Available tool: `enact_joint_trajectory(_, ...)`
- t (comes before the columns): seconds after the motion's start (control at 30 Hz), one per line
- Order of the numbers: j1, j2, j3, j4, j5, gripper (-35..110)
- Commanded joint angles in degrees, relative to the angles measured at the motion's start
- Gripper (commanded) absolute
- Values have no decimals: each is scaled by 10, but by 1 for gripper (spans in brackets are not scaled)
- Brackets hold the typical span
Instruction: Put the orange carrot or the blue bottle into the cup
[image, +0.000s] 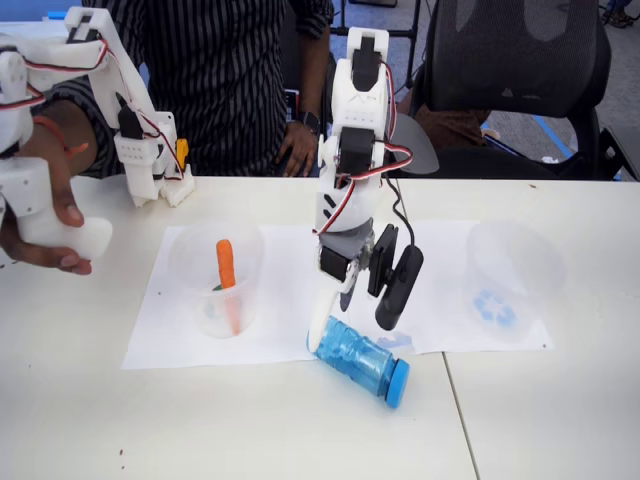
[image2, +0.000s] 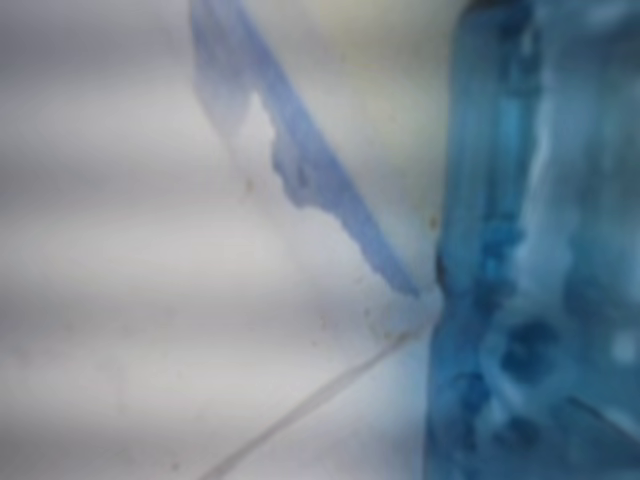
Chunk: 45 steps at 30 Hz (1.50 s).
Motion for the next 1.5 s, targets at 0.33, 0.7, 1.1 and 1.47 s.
enact_joint_trajectory(0.33, 11, -5, -85, -24, 5, 51)
enact_joint_trajectory(0.7, 9, -31, -109, -29, 6, 51)
enact_joint_trajectory(1.1, 8, -43, -110, -36, 5, 51)
enact_joint_trajectory(1.47, 8, -43, -110, -36, 5, 51)
